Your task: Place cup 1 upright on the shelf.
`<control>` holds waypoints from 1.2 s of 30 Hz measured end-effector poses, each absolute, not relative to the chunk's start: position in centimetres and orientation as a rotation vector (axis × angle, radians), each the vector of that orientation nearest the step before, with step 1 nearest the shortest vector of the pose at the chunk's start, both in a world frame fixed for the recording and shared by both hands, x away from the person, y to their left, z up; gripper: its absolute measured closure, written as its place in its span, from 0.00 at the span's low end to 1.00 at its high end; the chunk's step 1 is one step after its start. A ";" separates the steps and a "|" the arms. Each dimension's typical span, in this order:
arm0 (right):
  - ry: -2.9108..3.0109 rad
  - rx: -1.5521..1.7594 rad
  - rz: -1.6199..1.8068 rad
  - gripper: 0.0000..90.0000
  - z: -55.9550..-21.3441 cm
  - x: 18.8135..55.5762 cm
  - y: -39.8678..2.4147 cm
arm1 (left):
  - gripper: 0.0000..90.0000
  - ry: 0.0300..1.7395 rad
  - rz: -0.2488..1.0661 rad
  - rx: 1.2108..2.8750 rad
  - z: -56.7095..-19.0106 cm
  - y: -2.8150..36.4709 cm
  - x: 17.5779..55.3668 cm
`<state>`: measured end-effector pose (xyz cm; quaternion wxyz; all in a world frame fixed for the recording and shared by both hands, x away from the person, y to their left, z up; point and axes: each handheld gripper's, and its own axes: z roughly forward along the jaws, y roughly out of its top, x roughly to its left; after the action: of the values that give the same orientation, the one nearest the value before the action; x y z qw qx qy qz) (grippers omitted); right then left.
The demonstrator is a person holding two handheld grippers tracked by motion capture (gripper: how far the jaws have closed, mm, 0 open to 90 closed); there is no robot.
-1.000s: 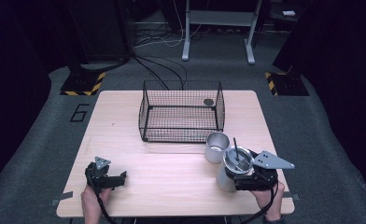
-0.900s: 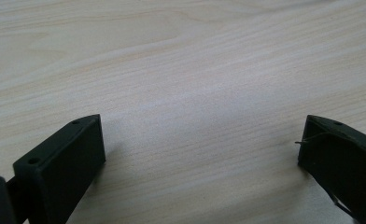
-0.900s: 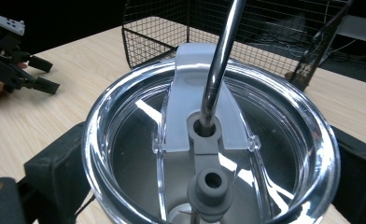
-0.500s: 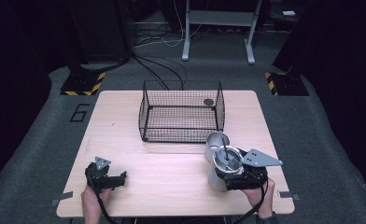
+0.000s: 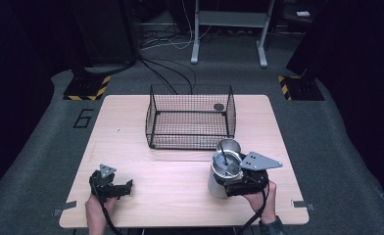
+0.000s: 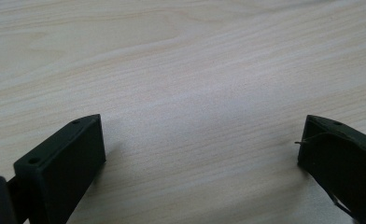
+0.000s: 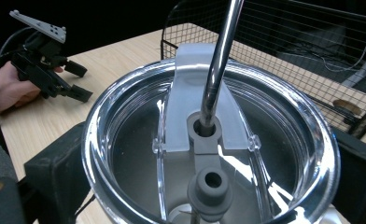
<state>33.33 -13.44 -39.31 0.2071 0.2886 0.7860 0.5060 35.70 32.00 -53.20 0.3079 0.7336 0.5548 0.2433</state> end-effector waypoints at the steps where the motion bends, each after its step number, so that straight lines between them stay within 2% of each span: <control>1: 2.188 0.800 1.419 0.04 -39.3 33.4 -13.3 | 0.01 1.468 0.647 1.931 -53.2 32.0 35.7; 36: 2.285 0.659 1.455 0.04 -37.6 36.6 -8.0 | 0.01 1.465 0.644 1.933 -53.2 32.0 35.7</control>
<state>36.57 -8.00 -37.62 0.1760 0.2328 0.8067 0.5138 35.72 31.99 -53.22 0.3110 0.7320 0.5549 0.2441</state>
